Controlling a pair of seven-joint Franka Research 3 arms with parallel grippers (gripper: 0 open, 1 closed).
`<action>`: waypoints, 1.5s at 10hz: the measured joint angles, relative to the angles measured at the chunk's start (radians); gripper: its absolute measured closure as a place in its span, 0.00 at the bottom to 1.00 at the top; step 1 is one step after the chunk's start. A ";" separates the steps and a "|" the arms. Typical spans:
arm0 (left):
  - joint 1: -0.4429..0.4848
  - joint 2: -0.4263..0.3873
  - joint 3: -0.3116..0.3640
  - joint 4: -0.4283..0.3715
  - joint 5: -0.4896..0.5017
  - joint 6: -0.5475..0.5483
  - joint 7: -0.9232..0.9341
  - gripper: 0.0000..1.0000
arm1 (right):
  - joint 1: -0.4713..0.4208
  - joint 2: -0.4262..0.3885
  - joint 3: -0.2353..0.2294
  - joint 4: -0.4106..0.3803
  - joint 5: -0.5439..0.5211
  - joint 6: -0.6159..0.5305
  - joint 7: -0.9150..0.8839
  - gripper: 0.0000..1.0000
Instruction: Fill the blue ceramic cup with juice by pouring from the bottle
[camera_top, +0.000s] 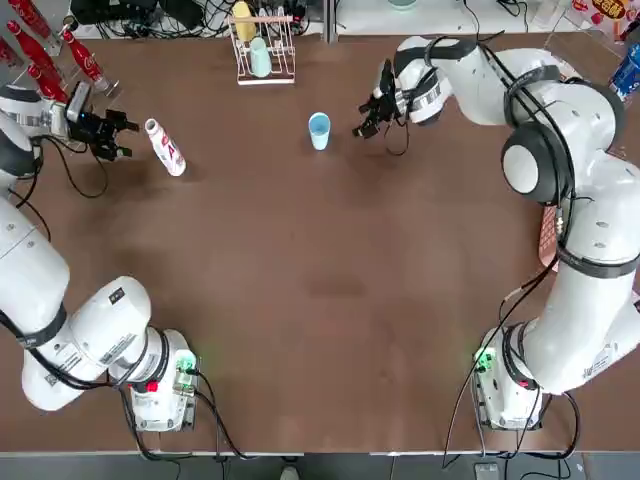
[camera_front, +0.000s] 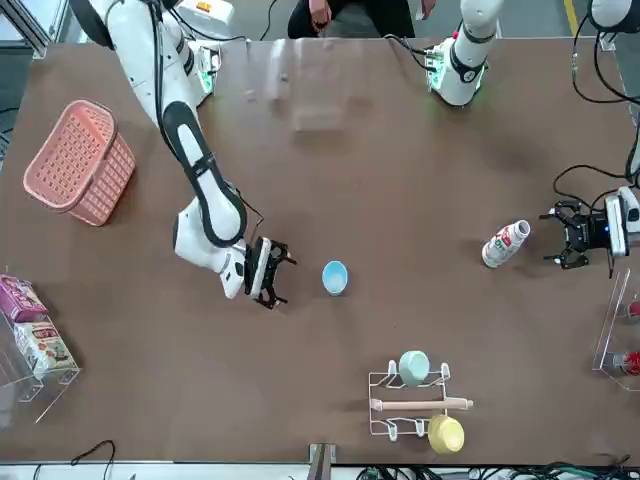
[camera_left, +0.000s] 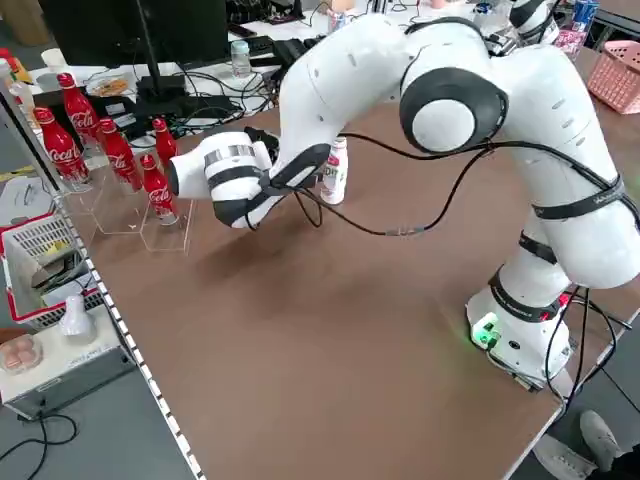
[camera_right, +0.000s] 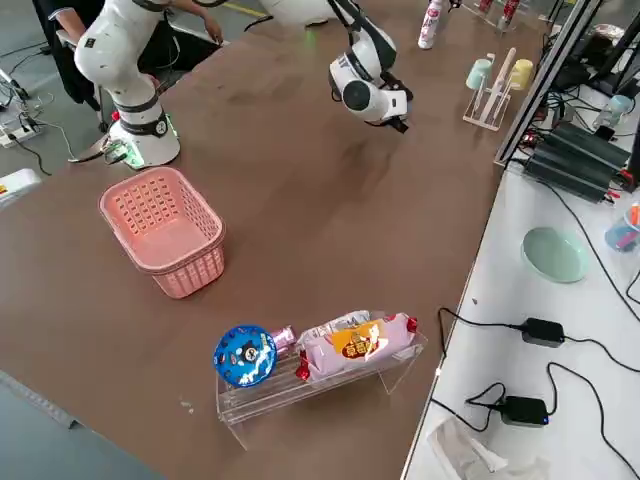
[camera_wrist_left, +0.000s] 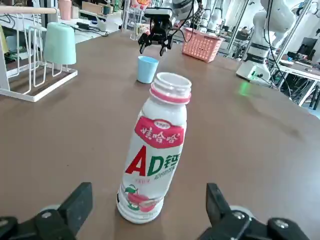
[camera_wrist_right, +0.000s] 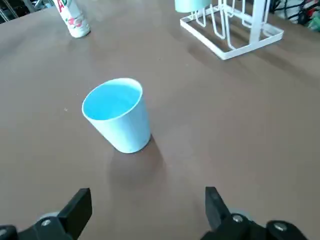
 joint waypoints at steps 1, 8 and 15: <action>0.002 0.021 -0.017 0.000 -0.001 0.001 0.020 0.00 | 0.008 0.013 0.000 0.005 0.008 0.000 -0.032 0.00; 0.001 0.093 -0.067 0.002 -0.062 0.005 0.079 0.00 | 0.064 0.113 -0.001 0.124 0.074 0.030 -0.114 0.00; 0.002 0.105 -0.109 -0.025 -0.063 0.005 0.085 0.00 | 0.096 0.176 -0.001 0.196 0.154 0.034 -0.186 0.00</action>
